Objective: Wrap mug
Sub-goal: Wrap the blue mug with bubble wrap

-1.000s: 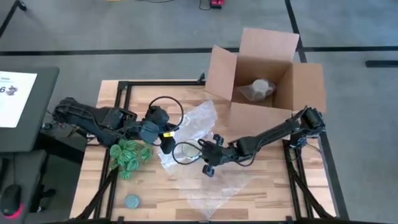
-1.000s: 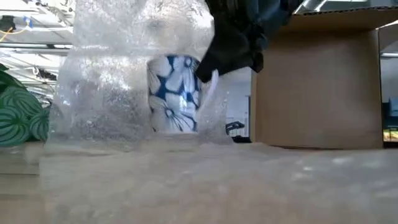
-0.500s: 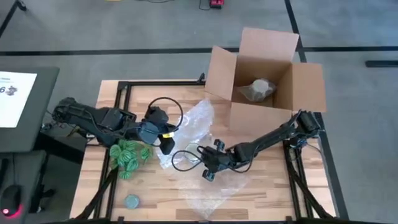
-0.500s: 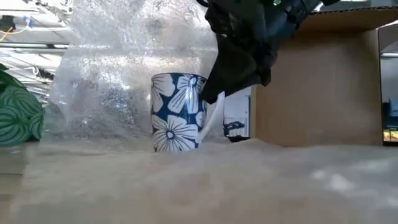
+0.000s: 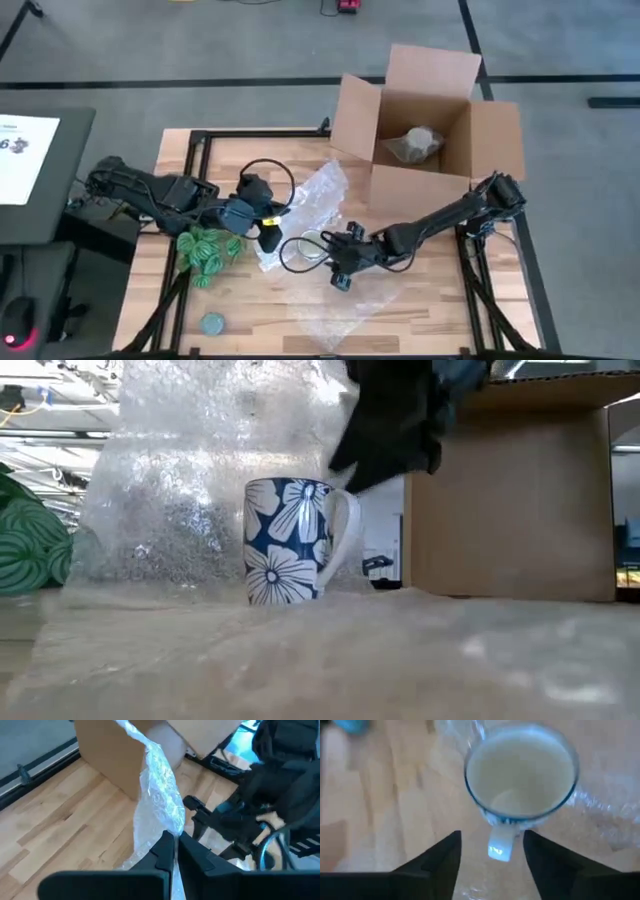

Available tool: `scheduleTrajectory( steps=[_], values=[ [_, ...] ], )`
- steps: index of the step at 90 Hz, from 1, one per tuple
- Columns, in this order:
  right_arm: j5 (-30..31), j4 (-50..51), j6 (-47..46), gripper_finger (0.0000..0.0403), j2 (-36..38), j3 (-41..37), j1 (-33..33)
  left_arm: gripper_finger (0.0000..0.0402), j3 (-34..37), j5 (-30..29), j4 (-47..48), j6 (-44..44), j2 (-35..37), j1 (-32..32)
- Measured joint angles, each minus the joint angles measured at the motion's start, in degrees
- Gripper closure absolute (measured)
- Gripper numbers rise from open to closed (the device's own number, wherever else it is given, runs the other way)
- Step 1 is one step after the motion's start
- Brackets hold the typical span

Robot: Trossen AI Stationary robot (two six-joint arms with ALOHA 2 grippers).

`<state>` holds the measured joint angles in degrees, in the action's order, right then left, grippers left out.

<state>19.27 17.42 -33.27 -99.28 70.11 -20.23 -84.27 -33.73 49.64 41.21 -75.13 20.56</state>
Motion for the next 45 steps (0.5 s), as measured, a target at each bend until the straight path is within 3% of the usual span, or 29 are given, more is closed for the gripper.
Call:
scheduleTrajectory(
  steps=[22, 45],
  values=[
    [0.16, -0.08, 3.72, 0.0194, 10.34, 0.21, -2.17, 0.0402, 0.00, 0.48, -6.68, -2.64, -4.46, 2.34],
    [0.16, 0.14, 8.51, 0.0207, 20.01, 0.21, -9.79, 0.0401, 0.00, 3.59, -13.35, -2.34, -13.39, 4.08]
  ],
)
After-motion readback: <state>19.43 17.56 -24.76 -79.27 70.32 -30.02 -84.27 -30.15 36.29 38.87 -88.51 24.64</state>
